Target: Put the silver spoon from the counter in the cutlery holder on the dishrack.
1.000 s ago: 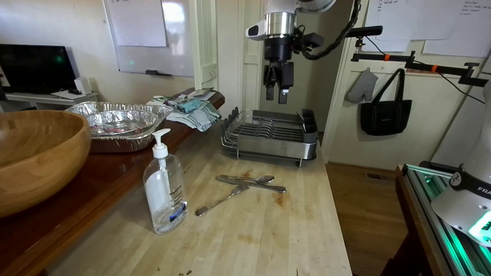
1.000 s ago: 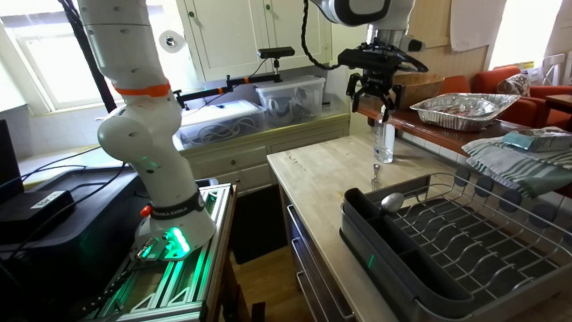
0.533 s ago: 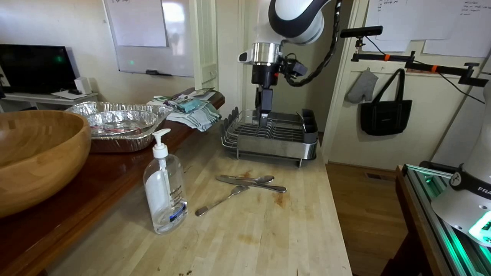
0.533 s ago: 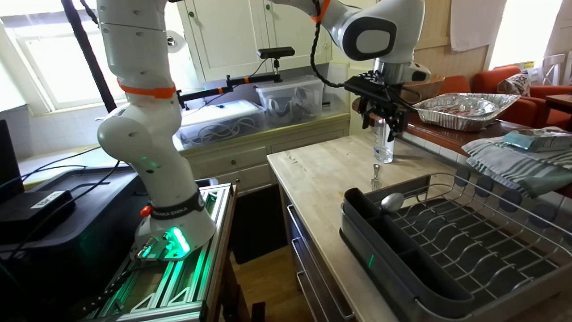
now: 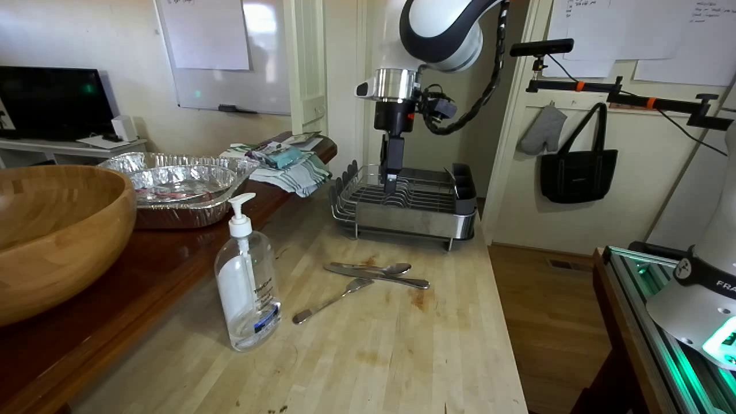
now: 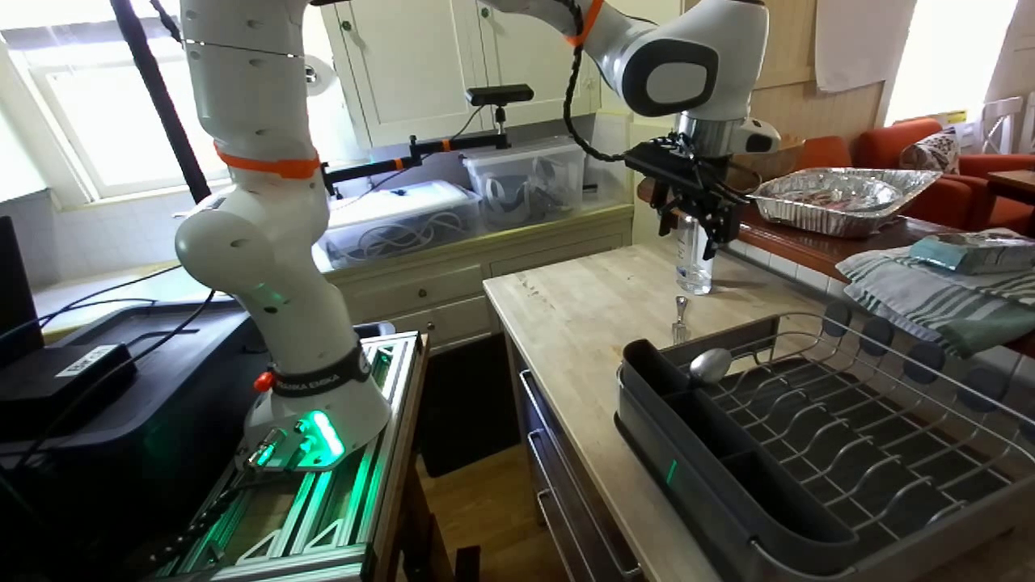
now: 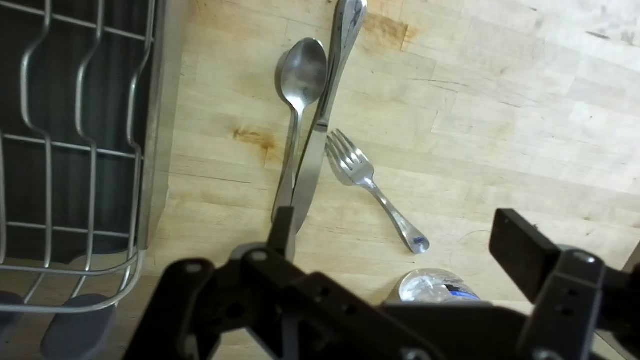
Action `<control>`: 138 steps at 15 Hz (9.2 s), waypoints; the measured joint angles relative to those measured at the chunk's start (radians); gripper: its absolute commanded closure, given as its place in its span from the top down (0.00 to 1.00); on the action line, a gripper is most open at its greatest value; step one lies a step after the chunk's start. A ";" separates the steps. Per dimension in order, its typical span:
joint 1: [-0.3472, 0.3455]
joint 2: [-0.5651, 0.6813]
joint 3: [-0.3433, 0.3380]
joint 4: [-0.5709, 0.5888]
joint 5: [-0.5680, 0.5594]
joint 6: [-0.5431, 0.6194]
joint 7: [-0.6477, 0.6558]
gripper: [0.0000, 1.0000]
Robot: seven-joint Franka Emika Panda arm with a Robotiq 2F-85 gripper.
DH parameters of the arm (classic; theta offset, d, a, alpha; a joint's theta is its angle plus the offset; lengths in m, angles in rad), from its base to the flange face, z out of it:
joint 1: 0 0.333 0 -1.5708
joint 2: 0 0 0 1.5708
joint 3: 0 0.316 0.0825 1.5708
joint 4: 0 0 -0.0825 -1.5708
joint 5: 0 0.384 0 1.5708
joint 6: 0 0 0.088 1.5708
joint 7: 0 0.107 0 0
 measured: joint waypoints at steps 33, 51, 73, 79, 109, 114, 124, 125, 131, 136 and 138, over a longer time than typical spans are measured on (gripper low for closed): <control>-0.008 0.318 0.022 0.203 -0.049 -0.076 0.334 1.00; 0.041 0.438 0.004 0.221 -0.211 -0.049 0.465 1.00; 0.035 0.526 0.086 0.274 -0.205 0.122 0.351 1.00; 0.034 0.535 0.091 0.275 -0.204 0.122 0.336 1.00; 0.019 0.451 0.049 0.210 -0.164 0.177 0.376 1.00; 0.019 0.469 0.043 0.208 -0.165 0.177 0.377 1.00; 0.036 0.476 0.019 0.207 -0.202 0.131 0.418 0.61; 0.038 0.476 0.017 0.207 -0.205 0.124 0.423 0.53; 0.041 0.476 0.015 0.210 -0.211 0.098 0.433 0.06; 0.041 0.476 0.012 0.215 -0.211 0.076 0.435 0.02; 0.041 0.476 0.012 0.216 -0.211 0.071 0.435 0.02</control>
